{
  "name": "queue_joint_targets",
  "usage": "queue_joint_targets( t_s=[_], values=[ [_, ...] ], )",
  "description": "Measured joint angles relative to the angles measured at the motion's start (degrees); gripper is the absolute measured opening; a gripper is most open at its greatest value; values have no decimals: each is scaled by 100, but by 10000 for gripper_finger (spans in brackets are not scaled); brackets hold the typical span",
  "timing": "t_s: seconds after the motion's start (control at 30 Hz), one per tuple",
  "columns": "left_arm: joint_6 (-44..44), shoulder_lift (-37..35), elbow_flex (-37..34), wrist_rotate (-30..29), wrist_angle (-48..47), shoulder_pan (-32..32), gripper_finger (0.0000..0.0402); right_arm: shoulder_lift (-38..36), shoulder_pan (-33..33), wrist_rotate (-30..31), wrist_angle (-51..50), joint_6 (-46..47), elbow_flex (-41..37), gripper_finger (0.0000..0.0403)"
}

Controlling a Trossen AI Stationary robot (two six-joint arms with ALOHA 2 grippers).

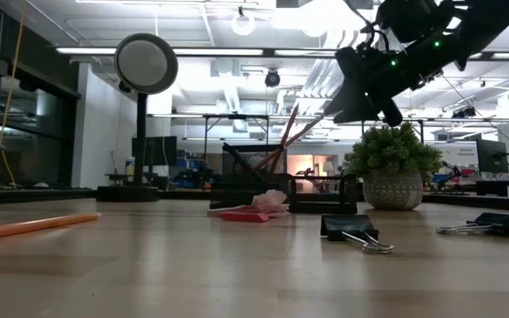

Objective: Pick and place office supplies into organizer
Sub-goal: Put the right orange pencil into the black desk organizer

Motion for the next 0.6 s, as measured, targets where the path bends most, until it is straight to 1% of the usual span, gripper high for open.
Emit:
queue_joint_targets(
  t_s=[0.13, 0.3, 0.4, 0.5, 0.6],
  values=[
    [0, 0, 0, 2, 1, 0, 106, 8, -2, -13, 184, 99, 2, 168],
    [13, 0, 0, 2, 5, -1, 106, 8, -131, -126, 165, 294, 2, 184],
    [15, 0, 0, 0, 19, -2, 106, 8, -232, -226, 165, 344, 2, 185],
    [28, 0, 0, 0, 22, -1, 106, 8, -306, -430, 221, 396, 2, 179],
    [41, 0, 0, 0, 51, -1, 106, 10, -344, -512, 346, 399, 2, 173]
  ],
)
